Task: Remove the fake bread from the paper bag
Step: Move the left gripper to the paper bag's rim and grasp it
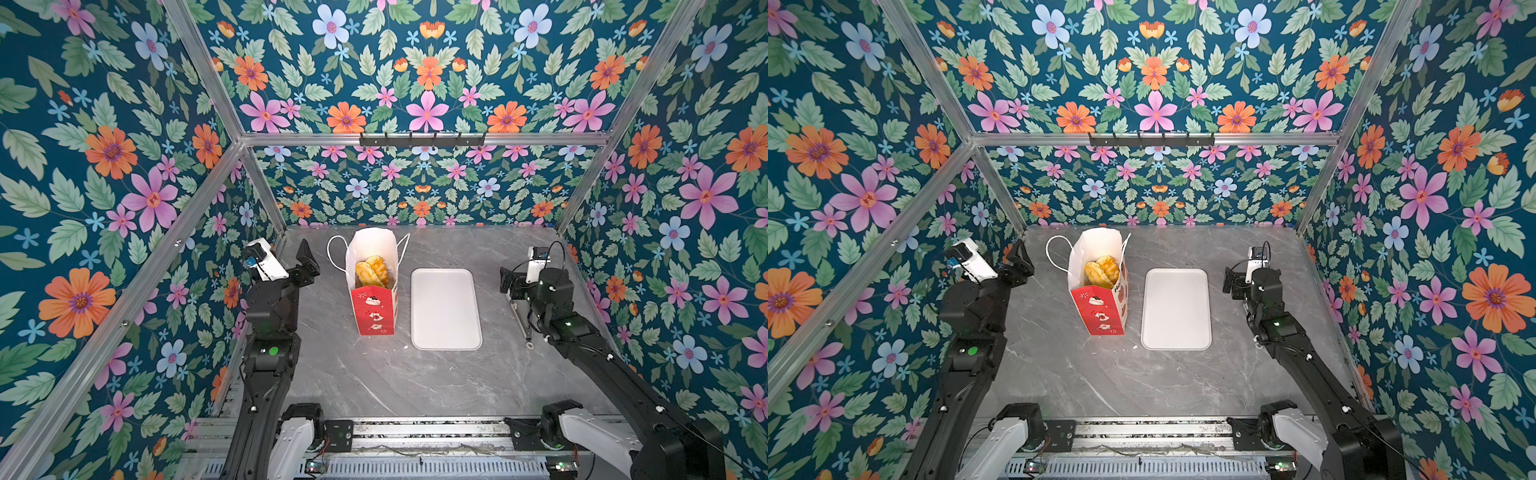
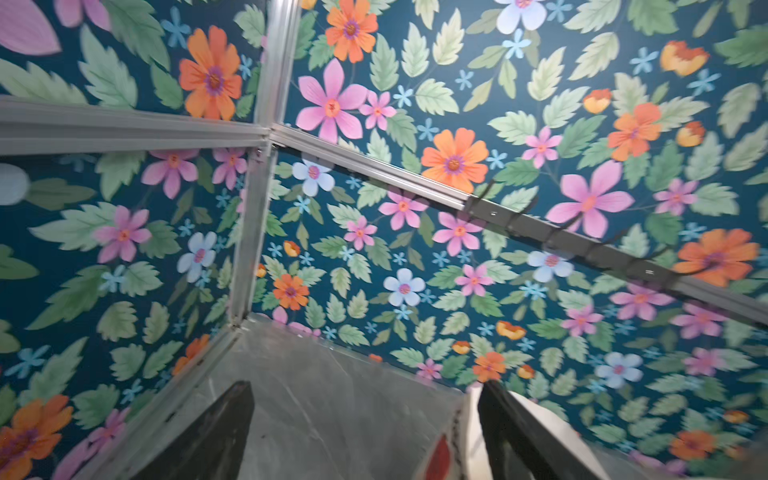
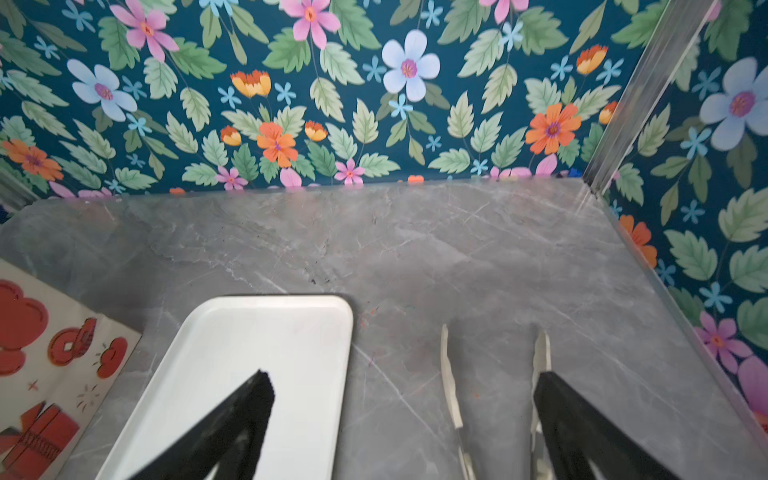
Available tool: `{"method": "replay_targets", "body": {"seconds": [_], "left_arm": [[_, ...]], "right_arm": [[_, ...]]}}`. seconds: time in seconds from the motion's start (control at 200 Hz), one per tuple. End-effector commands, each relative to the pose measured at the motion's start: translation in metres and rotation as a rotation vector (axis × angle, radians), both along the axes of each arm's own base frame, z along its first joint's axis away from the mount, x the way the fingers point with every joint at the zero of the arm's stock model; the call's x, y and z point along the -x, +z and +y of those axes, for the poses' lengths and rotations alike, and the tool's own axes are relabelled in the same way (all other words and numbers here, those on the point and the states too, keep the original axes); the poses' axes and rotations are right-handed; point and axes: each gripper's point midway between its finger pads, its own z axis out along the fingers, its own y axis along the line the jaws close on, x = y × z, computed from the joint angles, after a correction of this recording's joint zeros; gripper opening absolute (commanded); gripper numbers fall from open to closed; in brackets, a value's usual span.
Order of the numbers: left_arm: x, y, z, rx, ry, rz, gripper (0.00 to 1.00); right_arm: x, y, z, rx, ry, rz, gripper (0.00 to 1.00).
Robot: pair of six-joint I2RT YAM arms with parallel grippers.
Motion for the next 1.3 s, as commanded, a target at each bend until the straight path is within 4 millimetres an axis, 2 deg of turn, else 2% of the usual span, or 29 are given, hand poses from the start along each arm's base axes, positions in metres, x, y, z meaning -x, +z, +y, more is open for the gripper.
{"method": "replay_targets", "body": {"seconds": [0.0,0.095,0.185,0.335,0.56,0.66,0.91,1.105,1.295], "left_arm": [[0.016,-0.048,-0.048,0.104,-0.276,0.285,0.87],[0.027,-0.052,-0.079,0.157,-0.459,0.353,0.84],[0.031,-0.055,-0.090,0.187,-0.531,0.374,0.77],[0.022,-0.069,-0.087,0.167,-0.507,0.413,0.74],[0.000,-0.094,-0.096,0.163,-0.541,0.477,0.76],[-0.012,-0.106,-0.096,0.146,-0.505,0.506,0.77],[-0.033,-0.110,-0.108,0.075,-0.444,0.522,0.76],[-0.044,-0.120,-0.108,0.019,-0.371,0.562,0.66],[-0.049,-0.120,-0.100,0.002,-0.292,0.563,0.44]], "right_arm": [[0.015,-0.025,0.001,-0.032,-0.004,0.124,0.99],[0.016,-0.030,0.003,-0.048,0.006,0.128,0.99],[0.016,-0.034,0.005,-0.059,0.009,0.134,0.99],[0.015,-0.040,0.006,-0.063,0.012,0.146,0.99],[0.014,-0.043,0.005,-0.052,0.008,0.146,0.99],[0.013,-0.046,0.006,-0.054,0.010,0.153,0.99],[0.011,-0.053,0.008,-0.052,0.022,0.167,0.99],[0.011,-0.057,0.009,-0.051,0.027,0.173,0.99],[0.011,-0.059,0.010,-0.056,0.031,0.175,0.99]]}}
